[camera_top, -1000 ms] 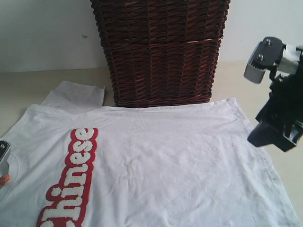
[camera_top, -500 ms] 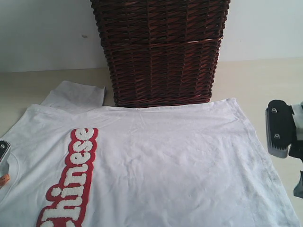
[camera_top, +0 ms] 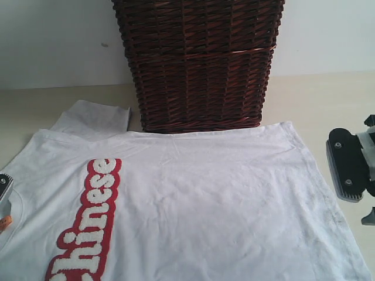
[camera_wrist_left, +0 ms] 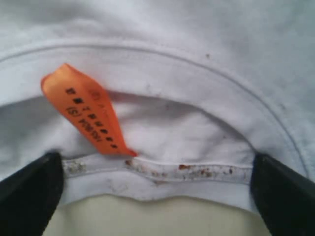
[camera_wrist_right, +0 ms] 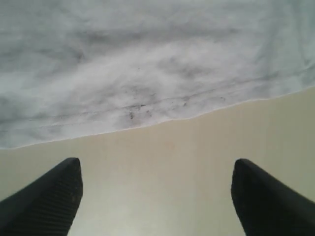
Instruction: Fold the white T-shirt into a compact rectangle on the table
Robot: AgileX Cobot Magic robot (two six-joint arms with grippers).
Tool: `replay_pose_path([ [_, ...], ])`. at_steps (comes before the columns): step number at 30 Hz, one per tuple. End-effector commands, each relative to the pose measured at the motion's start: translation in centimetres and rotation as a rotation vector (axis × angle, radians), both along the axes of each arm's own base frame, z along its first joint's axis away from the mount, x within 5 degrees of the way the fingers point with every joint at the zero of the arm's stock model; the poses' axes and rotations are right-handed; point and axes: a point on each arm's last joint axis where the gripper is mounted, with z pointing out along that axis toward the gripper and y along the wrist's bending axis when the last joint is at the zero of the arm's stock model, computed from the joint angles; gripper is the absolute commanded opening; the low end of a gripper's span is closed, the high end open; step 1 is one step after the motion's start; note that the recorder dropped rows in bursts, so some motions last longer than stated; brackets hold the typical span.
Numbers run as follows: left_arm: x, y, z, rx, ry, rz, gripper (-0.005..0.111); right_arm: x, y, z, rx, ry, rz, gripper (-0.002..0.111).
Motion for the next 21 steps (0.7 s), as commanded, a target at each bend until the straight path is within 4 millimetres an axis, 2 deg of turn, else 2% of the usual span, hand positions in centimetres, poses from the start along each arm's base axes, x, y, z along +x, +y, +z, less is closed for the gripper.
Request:
replay_pose_path([
  [1,-0.1,0.2,-0.9,0.01,0.005,-0.023,0.105,0.4,0.2,0.3,0.003,-0.066,0.052,0.08],
  [3,-0.1,0.2,-0.9,0.01,0.005,-0.023,0.105,0.5,0.2,0.3,0.002,-0.076,0.049,0.086],
  [6,-0.1,0.2,-0.9,0.01,0.005,-0.023,0.105,0.9,0.6,0.5,0.058,-0.114,0.019,0.087],
  [9,-0.1,0.2,-0.9,0.01,0.005,-0.023,0.105,0.8,0.6,0.5,0.04,-0.112,0.072,0.088],
  [11,-0.1,0.2,-0.9,0.01,0.005,-0.023,0.105,1.0,0.7,0.5,0.068,-0.128,0.023,0.097],
  [13,-0.1,0.2,-0.9,0.01,0.005,-0.023,0.105,1.0,0.5,0.5,0.042,-0.129,0.046,0.105],
  [16,-0.1,0.2,-0.9,0.01,0.005,-0.023,0.105,1.5,0.3,0.0,-0.012,-0.14,0.092,0.105],
  [21,-0.1,0.2,-0.9,0.01,0.005,-0.023,0.105,2.7,0.6,-0.8,0.005,-0.196,0.094,0.105],
])
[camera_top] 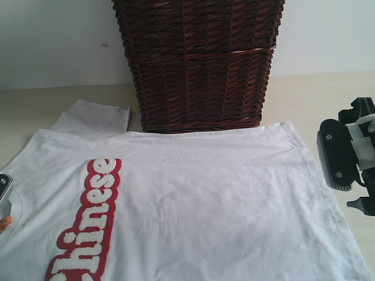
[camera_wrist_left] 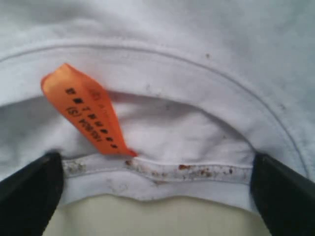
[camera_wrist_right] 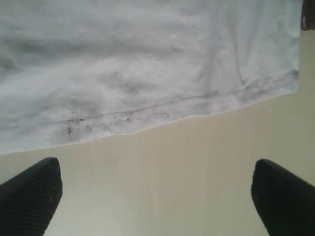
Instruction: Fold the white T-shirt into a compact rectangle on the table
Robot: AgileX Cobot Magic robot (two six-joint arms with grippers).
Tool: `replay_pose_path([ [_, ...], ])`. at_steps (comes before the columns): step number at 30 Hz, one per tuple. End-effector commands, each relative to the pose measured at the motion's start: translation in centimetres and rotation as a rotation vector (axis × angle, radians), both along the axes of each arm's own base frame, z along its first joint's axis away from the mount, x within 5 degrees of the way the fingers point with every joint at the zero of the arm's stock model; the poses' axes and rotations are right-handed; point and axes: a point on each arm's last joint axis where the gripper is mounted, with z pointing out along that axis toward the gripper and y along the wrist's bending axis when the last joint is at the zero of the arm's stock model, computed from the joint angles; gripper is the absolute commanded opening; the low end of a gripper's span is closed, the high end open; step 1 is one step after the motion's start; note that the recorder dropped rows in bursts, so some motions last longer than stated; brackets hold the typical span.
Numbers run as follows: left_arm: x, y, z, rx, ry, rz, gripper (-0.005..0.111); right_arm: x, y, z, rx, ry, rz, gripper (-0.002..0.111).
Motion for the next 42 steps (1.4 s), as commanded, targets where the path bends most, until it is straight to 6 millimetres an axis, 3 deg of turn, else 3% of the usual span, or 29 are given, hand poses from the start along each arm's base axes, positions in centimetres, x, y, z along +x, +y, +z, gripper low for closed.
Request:
replay_pose_path([
  [1,-0.1,0.2,-0.9,0.01,0.005,-0.023,0.105,0.9,0.2,-0.7,0.009,-0.04,0.005,0.105],
  [5,-0.1,0.2,-0.9,0.01,0.005,-0.023,0.105,1.6,0.3,-2.1,0.071,-0.02,-0.123,0.105],
  [12,-0.1,0.2,-0.9,0.01,0.005,-0.023,0.105,2.7,0.3,-3.9,0.032,0.055,-0.127,0.105],
  [21,-0.1,0.2,-0.9,0.01,0.005,-0.023,0.105,3.8,0.7,-4.0,-0.021,0.386,-0.131,0.105],
  [26,-0.1,0.2,-0.9,0.01,0.005,-0.023,0.105,5.3,1.1,-3.8,-0.026,0.368,-0.046,0.105],
  [33,-0.1,0.2,-0.9,0.01,0.005,-0.023,0.105,7.2,1.4,-5.9,-0.038,0.433,-0.046,0.105],
  [42,-0.1,0.2,-0.9,0.01,0.005,-0.023,0.105,7.6,1.1,-6.3,-0.053,0.489,-0.05,0.105],
])
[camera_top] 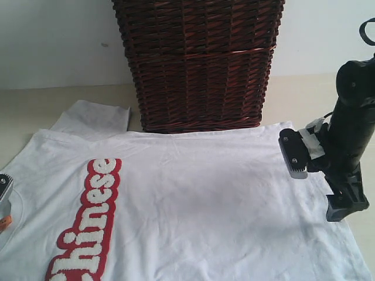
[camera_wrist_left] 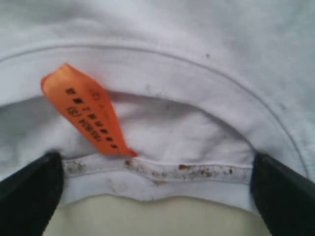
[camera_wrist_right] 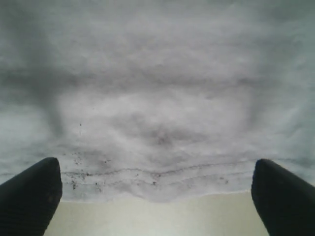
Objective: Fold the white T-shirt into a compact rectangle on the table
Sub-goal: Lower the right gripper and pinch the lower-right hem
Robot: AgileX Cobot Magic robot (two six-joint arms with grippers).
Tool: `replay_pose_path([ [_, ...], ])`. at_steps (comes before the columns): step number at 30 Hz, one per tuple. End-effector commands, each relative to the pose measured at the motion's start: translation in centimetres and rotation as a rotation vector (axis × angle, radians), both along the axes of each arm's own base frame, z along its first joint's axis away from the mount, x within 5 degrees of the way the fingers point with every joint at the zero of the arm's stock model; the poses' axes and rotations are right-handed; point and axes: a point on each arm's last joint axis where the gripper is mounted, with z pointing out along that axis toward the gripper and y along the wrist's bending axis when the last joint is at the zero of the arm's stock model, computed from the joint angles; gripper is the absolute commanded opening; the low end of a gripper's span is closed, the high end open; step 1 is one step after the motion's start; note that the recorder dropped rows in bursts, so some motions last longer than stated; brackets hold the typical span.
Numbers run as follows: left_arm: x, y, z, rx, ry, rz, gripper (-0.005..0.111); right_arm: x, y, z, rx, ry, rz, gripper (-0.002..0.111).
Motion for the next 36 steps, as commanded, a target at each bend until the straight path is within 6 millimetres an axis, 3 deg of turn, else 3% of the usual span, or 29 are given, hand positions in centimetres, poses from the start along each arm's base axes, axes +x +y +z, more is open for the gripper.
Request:
replay_pose_path([
  [1,-0.1,0.2,-0.9,0.01,0.003,-0.023,0.105,-0.2,-0.4,0.0,-0.013,0.043,0.007,0.105],
  [7,-0.1,0.2,-0.9,0.01,0.003,-0.023,0.105,-0.7,-2.1,0.1,-0.052,0.122,-0.006,0.105],
  [15,-0.1,0.2,-0.9,0.01,0.003,-0.023,0.105,-0.3,-1.5,-0.3,0.019,0.089,-0.01,0.105],
  [26,-0.1,0.2,-0.9,0.01,0.003,-0.023,0.105,0.5,-1.5,-2.4,0.015,0.059,-0.042,0.105],
  [36,-0.1,0.2,-0.9,0.01,0.003,-0.023,0.105,0.2,-1.5,-3.2,0.01,0.112,-0.044,0.105],
])
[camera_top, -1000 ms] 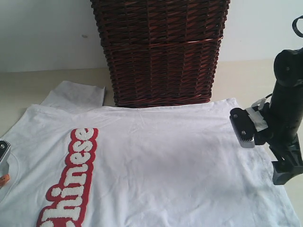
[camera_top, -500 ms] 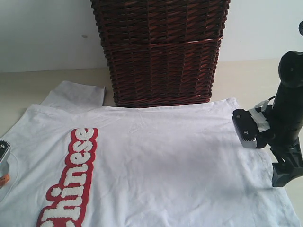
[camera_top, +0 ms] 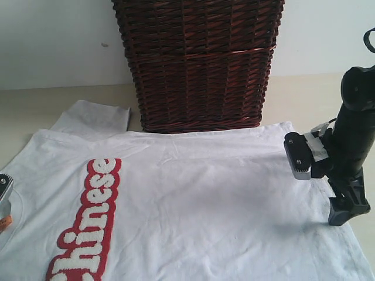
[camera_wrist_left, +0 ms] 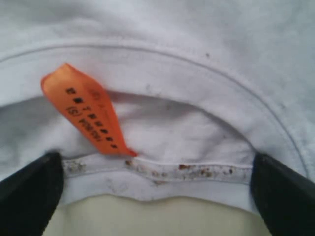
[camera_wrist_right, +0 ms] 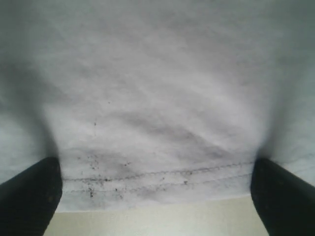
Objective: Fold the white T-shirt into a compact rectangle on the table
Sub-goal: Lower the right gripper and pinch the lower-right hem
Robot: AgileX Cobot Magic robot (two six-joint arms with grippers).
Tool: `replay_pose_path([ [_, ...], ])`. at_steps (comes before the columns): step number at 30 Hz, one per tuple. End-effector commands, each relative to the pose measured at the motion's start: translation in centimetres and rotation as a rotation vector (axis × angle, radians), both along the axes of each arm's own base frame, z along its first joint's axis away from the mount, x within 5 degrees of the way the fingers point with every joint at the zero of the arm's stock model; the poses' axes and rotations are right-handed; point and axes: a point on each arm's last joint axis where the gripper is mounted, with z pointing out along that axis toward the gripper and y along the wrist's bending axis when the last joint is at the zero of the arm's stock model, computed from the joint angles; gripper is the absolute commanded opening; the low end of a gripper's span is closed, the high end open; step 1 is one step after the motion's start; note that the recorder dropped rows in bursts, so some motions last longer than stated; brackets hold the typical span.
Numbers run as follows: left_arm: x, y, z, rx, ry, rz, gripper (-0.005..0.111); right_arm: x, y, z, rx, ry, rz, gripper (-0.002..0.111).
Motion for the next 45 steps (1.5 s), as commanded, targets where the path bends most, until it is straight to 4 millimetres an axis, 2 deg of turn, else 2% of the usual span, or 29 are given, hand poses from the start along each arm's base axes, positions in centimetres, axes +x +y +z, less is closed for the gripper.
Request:
replay_pose_path([
  [1,-0.1,0.2,-0.9,0.009,0.003,-0.022,0.105,-0.6,-0.3,-1.2,-0.013,0.079,0.001,0.105],
  [9,-0.1,0.2,-0.9,0.009,0.003,-0.022,0.105,-1.5,-0.3,-1.1,-0.019,0.181,0.002,0.105],
  [45,-0.1,0.2,-0.9,0.009,0.003,-0.022,0.105,-1.4,-0.4,-1.2,-0.023,0.166,0.009,0.105],
])
